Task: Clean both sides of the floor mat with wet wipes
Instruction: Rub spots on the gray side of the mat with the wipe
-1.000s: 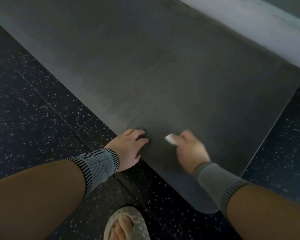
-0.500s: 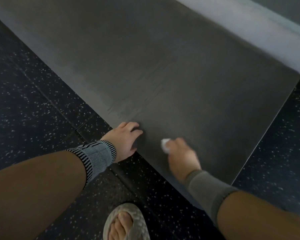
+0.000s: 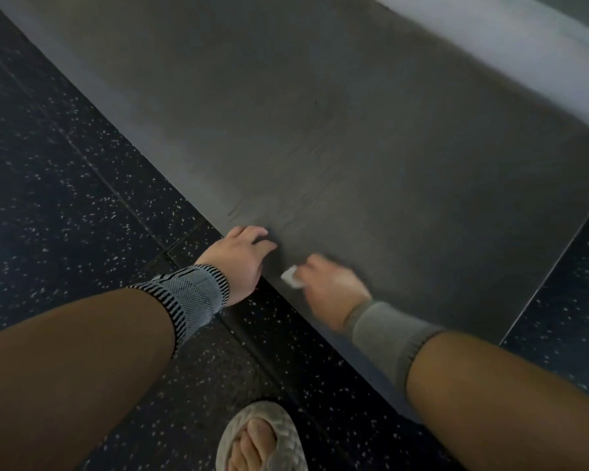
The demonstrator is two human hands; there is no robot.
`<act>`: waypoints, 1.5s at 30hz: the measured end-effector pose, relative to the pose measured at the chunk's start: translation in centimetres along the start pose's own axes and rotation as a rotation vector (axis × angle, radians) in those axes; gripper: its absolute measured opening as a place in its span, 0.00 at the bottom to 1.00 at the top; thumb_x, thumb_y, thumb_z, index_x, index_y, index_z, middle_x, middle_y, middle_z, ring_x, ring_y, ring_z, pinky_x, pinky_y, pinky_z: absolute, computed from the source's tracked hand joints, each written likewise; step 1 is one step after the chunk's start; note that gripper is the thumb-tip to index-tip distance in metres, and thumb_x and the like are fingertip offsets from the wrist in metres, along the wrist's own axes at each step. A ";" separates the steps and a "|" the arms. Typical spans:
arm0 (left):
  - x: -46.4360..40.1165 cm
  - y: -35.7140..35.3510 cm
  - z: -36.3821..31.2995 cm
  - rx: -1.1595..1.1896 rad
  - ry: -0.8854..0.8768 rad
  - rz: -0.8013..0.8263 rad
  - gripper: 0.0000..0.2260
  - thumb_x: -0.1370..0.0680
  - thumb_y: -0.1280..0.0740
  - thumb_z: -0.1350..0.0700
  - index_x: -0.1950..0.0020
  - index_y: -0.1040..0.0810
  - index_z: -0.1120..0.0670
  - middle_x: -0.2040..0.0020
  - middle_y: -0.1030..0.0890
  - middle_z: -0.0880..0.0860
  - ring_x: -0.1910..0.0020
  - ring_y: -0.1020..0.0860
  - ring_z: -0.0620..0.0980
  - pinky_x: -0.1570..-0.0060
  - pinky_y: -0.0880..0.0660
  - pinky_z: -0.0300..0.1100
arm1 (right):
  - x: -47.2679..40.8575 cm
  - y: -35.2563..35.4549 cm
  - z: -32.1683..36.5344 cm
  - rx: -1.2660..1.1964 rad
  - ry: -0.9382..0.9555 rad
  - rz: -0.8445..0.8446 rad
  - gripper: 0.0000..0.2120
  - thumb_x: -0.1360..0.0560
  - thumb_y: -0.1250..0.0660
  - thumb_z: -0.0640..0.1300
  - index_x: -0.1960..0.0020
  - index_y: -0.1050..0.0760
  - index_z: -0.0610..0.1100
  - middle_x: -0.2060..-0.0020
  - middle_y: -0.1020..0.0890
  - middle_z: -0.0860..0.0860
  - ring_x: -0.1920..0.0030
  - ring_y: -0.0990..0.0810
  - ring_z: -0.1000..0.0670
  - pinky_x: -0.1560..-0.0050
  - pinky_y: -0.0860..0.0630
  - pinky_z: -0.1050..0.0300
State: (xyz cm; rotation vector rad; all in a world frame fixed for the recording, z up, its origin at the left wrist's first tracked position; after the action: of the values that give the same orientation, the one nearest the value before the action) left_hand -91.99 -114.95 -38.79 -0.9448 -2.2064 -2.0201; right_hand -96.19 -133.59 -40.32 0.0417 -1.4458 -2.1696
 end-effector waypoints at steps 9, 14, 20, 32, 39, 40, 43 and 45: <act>-0.9 0.2 1.7 0.025 0.099 -0.045 0.23 0.20 0.42 0.56 0.24 0.39 0.49 0.26 0.41 0.48 0.28 0.41 0.51 0.30 0.36 0.47 | -1.4 -1.4 1.9 -0.003 0.078 0.062 0.16 0.25 0.39 0.39 0.37 0.29 0.45 0.45 0.29 0.45 0.52 0.23 0.41 0.54 0.27 0.51; -0.4 0.2 3.8 0.001 0.206 -0.082 0.23 0.20 0.41 0.53 0.24 0.38 0.50 0.26 0.40 0.49 0.29 0.40 0.52 0.30 0.36 0.48 | -5.6 2.0 -3.8 0.012 -0.371 -0.197 0.14 0.25 0.38 0.40 0.40 0.26 0.47 0.45 0.27 0.46 0.52 0.22 0.43 0.55 0.29 0.57; -1.0 0.1 4.2 0.100 0.297 -0.113 0.21 0.20 0.41 0.54 0.26 0.35 0.49 0.26 0.38 0.49 0.28 0.40 0.52 0.29 0.37 0.49 | -5.0 -0.8 3.5 -0.007 0.059 0.041 0.15 0.26 0.38 0.38 0.40 0.28 0.45 0.46 0.28 0.45 0.52 0.23 0.42 0.55 0.27 0.52; -2.0 0.4 4.8 0.162 0.349 -0.152 0.21 0.23 0.39 0.62 0.32 0.29 0.46 0.33 0.33 0.45 0.35 0.35 0.49 0.39 0.30 0.45 | -6.4 -0.2 3.3 0.004 0.148 0.048 0.16 0.25 0.39 0.38 0.38 0.28 0.47 0.45 0.29 0.46 0.51 0.23 0.41 0.55 0.28 0.51; -1.3 -0.4 5.4 0.202 0.337 -0.212 0.20 0.23 0.39 0.61 0.33 0.27 0.45 0.31 0.33 0.47 0.34 0.36 0.50 0.35 0.32 0.45 | -8.5 2.9 -2.7 -0.045 -0.442 -0.230 0.15 0.24 0.42 0.40 0.39 0.26 0.46 0.44 0.26 0.44 0.46 0.25 0.42 0.54 0.34 0.58; -1.7 -0.3 5.2 0.211 0.359 -0.215 0.19 0.23 0.39 0.61 0.34 0.27 0.46 0.32 0.33 0.47 0.34 0.35 0.50 0.36 0.32 0.44 | -8.4 1.9 -0.4 -0.082 -0.307 -0.144 0.16 0.24 0.42 0.40 0.38 0.26 0.48 0.44 0.27 0.45 0.47 0.25 0.43 0.54 0.34 0.59; -2.2 0.1 5.3 0.224 0.390 -0.239 0.21 0.24 0.39 0.63 0.33 0.28 0.47 0.33 0.31 0.46 0.36 0.34 0.49 0.38 0.32 0.43 | -7.6 -0.4 4.2 -0.031 0.147 0.046 0.16 0.26 0.38 0.40 0.39 0.26 0.48 0.48 0.28 0.46 0.53 0.24 0.42 0.58 0.32 0.55; -2.1 0.2 5.7 0.219 0.381 -0.238 0.24 0.25 0.39 0.64 0.31 0.29 0.47 0.33 0.30 0.44 0.36 0.32 0.48 0.38 0.31 0.43 | -9.1 0.9 2.1 -0.005 0.079 -0.029 0.18 0.26 0.37 0.39 0.37 0.26 0.50 0.45 0.27 0.46 0.51 0.24 0.42 0.55 0.29 0.54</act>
State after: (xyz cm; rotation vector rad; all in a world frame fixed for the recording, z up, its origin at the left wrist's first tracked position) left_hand -88.01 -110.69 -40.44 -0.2592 -2.3360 -1.7961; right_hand -88.64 -128.04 -41.03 0.1457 -1.4037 -2.1701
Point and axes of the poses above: each hand's wrist, its own x-axis away from the middle knuckle, its own y-axis out of the back of the hand, z = x × y, the point moved 1 cm from there along -x, towards the middle knuckle
